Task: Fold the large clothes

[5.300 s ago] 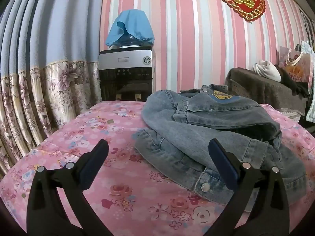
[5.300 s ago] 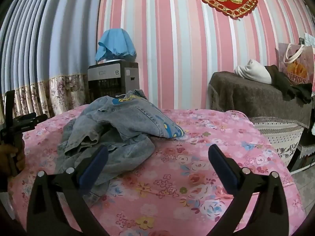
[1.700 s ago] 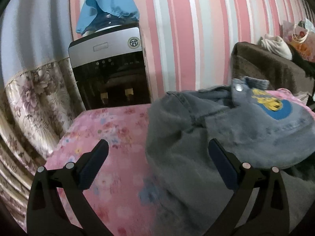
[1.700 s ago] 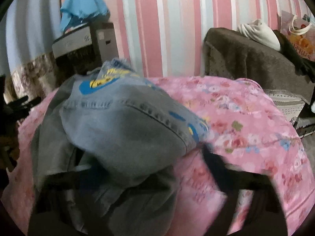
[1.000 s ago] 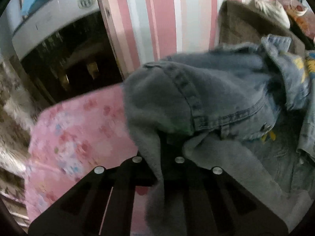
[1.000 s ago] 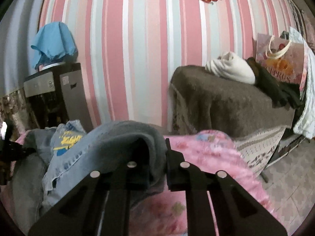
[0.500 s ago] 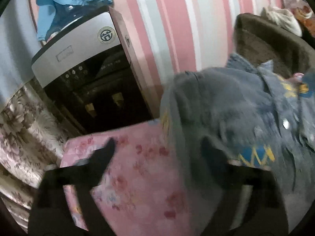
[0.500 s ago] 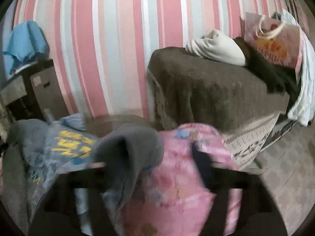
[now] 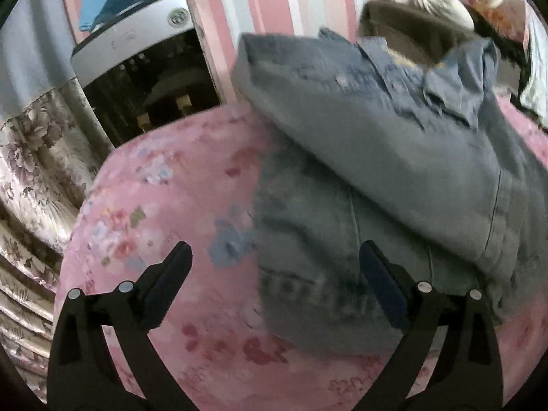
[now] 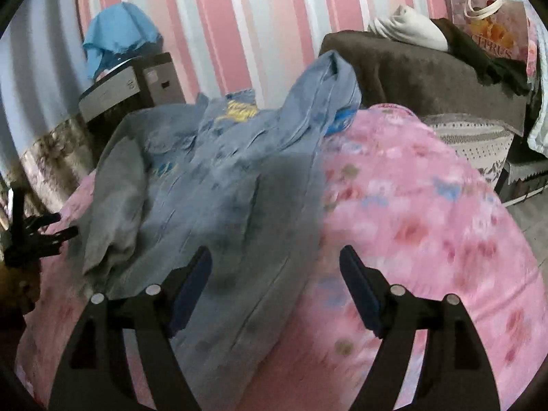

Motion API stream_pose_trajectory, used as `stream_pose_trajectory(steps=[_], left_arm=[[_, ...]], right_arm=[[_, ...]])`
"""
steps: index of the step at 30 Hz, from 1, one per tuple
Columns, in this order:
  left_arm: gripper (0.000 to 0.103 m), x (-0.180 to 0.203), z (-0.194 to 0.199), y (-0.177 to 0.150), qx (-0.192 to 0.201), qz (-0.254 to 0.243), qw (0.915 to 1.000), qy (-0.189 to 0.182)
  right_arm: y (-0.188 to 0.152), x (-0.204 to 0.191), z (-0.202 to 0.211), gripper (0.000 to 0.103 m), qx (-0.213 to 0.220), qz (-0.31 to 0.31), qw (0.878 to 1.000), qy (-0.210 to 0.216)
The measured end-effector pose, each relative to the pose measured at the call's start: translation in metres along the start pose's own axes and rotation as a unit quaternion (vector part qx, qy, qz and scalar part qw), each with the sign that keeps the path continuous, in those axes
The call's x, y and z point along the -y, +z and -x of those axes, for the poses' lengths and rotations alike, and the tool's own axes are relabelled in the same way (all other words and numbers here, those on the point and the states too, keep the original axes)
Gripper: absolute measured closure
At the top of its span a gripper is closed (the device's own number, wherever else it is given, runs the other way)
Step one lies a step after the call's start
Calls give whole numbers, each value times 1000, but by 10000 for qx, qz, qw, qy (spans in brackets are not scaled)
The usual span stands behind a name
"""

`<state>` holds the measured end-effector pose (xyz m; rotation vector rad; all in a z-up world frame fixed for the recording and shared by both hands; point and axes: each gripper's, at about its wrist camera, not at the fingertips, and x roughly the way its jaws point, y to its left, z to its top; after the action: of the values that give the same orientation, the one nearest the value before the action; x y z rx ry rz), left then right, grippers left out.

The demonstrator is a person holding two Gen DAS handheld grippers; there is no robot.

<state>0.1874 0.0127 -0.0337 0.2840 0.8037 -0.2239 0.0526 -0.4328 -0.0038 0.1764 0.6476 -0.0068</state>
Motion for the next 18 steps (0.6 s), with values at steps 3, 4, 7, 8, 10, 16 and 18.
stream_pose_trajectory(steps=[3,4,7,8,10,16,18], left_arm=[[6,6,-8,-5,-124,58,9998,-147],[6,7,-12,-6,-189,115,9994,-278],[23,8,-24,-7,-388,262,9977,-492],[26,9,-27,-7,-430,307,9968,-602],[37,10,-27,-6,-438,401,9961,-653],[85,10,-9,-11,-365,633,9944,-759],[89,16,6,-13,-234,557,9960,-662]], right_arm=[[-16,-13,-5,25,-178,152,9997,-115],[-21,-13,-7,25,-233,107,9996,-71],[-31,-10,-14,27,-432,-98,9990,29],[-34,-11,-13,36,-438,-83,9990,-1],[-35,-12,-15,68,-490,-105,9987,60],[-34,-14,-8,86,-342,-73,9993,143],[-30,-13,-1,89,-230,-16,9996,153]])
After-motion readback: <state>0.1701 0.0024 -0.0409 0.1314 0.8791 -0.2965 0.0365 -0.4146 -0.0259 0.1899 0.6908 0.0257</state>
